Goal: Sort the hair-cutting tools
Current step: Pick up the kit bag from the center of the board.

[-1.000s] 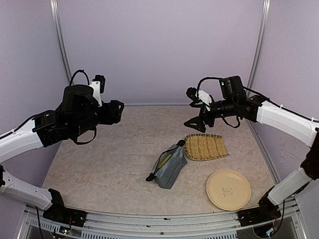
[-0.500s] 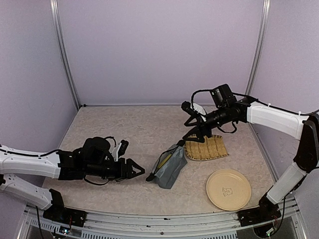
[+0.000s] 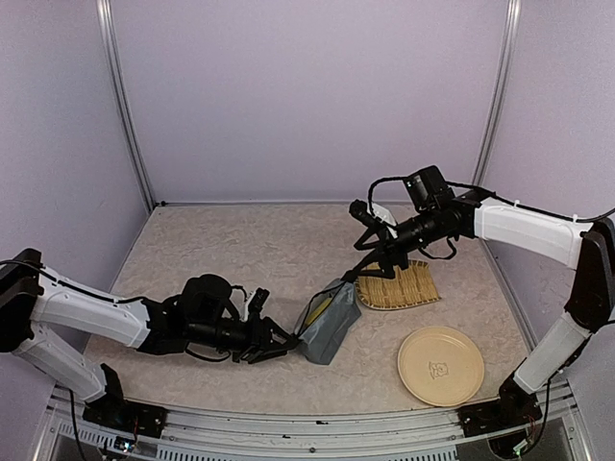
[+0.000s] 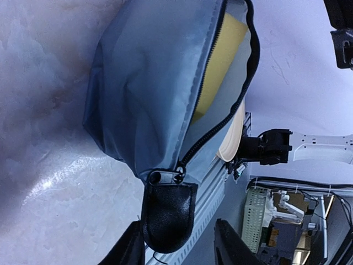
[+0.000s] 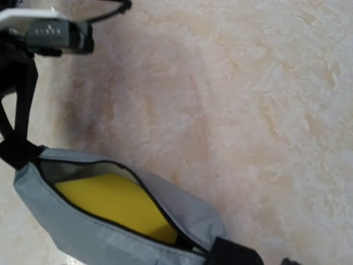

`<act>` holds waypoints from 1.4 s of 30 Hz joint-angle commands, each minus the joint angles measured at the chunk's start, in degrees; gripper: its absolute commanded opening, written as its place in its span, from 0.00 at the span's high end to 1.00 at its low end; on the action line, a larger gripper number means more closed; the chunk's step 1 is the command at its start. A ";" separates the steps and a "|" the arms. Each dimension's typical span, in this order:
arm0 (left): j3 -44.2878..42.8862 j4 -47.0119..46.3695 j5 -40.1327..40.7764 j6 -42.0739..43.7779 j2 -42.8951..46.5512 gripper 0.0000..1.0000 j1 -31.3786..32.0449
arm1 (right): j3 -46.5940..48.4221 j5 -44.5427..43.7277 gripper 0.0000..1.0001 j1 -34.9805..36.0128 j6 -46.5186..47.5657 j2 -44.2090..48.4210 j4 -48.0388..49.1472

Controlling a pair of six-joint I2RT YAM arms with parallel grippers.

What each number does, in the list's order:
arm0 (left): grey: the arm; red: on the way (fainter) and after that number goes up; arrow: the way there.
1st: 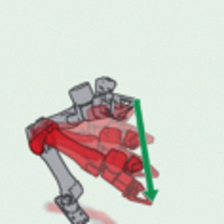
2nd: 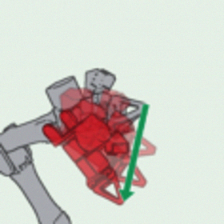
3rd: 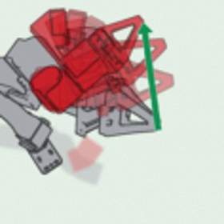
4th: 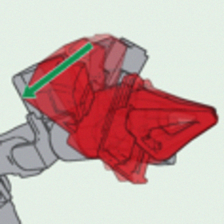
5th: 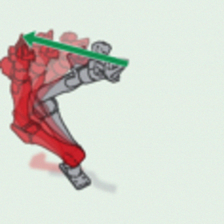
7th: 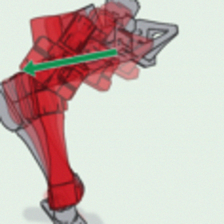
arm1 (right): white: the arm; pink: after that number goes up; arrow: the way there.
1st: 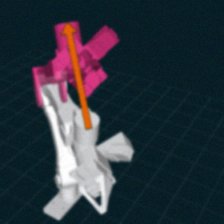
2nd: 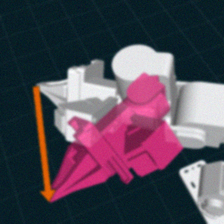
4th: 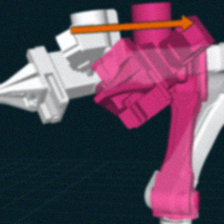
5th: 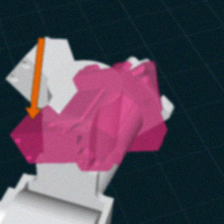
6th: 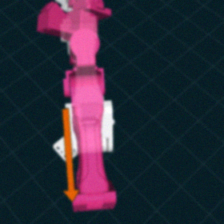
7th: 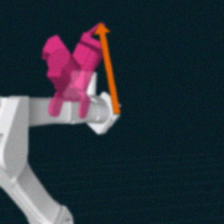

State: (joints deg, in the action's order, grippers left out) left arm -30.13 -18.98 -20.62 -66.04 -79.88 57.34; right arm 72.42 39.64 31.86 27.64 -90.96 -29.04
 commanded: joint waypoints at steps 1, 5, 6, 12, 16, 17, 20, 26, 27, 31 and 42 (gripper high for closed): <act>0.47 -7.43 -4.01 -1.76 -2.17 0.64 -0.03 | -0.48 1.57 0.21 0.31 0.75 0.05 -0.44; -0.42 -4.02 -3.65 0.73 -1.71 0.80 -0.99 | 1.96 4.51 0.24 0.42 1.18 -2.32 -2.52; -0.80 -2.42 -3.00 2.09 -1.07 0.84 -1.45 | 2.61 5.05 0.26 0.71 1.23 -2.82 -3.20; -2.85 7.25 1.84 14.21 5.23 1.00 -4.72 | 6.05 4.08 0.37 7.42 3.09 -6.12 -6.10; -7.73 19.10 9.86 25.81 7.14 1.00 -5.93 | 10.88 3.22 0.46 11.66 2.69 -11.42 -6.88; -8.45 20.47 9.98 27.33 7.04 1.00 -6.64 | 12.50 3.44 0.48 12.31 2.65 -13.11 -7.27; -8.60 21.06 8.77 29.23 7.28 1.00 -9.01 | 18.37 3.05 0.52 14.10 2.58 -19.42 -8.51; -8.24 20.17 3.61 31.03 6.13 1.00 -14.16 | 28.68 3.86 0.55 14.77 2.20 -28.47 -9.66; -8.39 20.21 3.31 31.36 6.06 1.00 -14.55 | 29.67 4.39 0.55 14.79 2.67 -29.40 -9.94; -8.39 18.77 1.36 32.78 6.32 1.00 -15.18 | 32.04 6.66 0.54 14.88 3.91 -31.87 -10.18; -7.41 15.45 -4.30 35.64 6.94 1.00 -15.51 | 32.96 10.01 0.55 15.60 4.35 -32.22 -9.63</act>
State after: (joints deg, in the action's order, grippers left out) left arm -37.65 -0.03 -21.74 -32.51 -73.56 42.39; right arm 104.25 46.52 46.72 30.72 -123.07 -37.69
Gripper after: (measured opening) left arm 0.010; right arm 0.448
